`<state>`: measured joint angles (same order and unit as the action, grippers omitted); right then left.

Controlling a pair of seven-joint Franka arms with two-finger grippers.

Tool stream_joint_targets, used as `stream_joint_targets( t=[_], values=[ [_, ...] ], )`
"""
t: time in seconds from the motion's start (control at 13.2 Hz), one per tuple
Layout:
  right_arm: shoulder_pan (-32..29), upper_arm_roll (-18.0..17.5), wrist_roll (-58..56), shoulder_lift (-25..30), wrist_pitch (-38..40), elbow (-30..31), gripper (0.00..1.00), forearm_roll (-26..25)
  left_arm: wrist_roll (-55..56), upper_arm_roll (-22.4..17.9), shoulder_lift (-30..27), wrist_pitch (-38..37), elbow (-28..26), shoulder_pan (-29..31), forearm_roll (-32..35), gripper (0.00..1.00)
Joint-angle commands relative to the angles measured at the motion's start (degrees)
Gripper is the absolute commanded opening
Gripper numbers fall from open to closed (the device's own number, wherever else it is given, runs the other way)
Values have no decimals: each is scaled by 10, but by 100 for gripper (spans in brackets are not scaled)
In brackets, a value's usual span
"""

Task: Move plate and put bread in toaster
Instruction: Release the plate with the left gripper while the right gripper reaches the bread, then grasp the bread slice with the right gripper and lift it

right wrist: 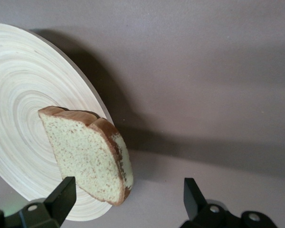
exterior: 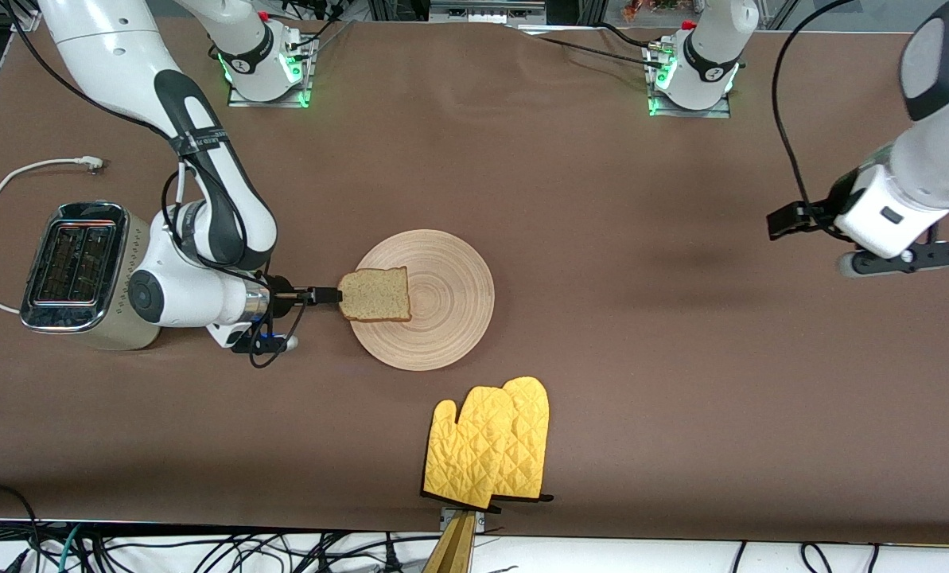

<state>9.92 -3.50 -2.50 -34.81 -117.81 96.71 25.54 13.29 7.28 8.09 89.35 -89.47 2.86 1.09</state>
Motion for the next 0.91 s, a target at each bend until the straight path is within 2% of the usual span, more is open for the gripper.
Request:
stream_joint_targets(
  t=[0.0,0.3,0.38,0.53,0.61,0.68,0.83],
  values=[
    [1,-8,-21,-10,-12,3,100,15,0,4,4,-53,39,15,-15,100],
    [11,-12,-21,-22,-28,3,99,16,2,4,6,-59,71,28,-15,100],
    [14,-12,-21,-22,-29,3,90,16,2,4,6,-59,71,28,-14,100],
    [16,-12,-21,-22,-28,2,61,16,9,3,7,-58,72,28,-14,100],
    [17,-12,-21,-22,-26,1,50,15,10,2,7,-58,73,29,-13,100],
    [17,-12,-21,-21,-24,0,45,15,12,1,7,-58,73,29,-11,100],
    [17,-12,-21,-21,-22,0,28,15,29,-11,6,-53,75,32,-10,100]
  ],
)
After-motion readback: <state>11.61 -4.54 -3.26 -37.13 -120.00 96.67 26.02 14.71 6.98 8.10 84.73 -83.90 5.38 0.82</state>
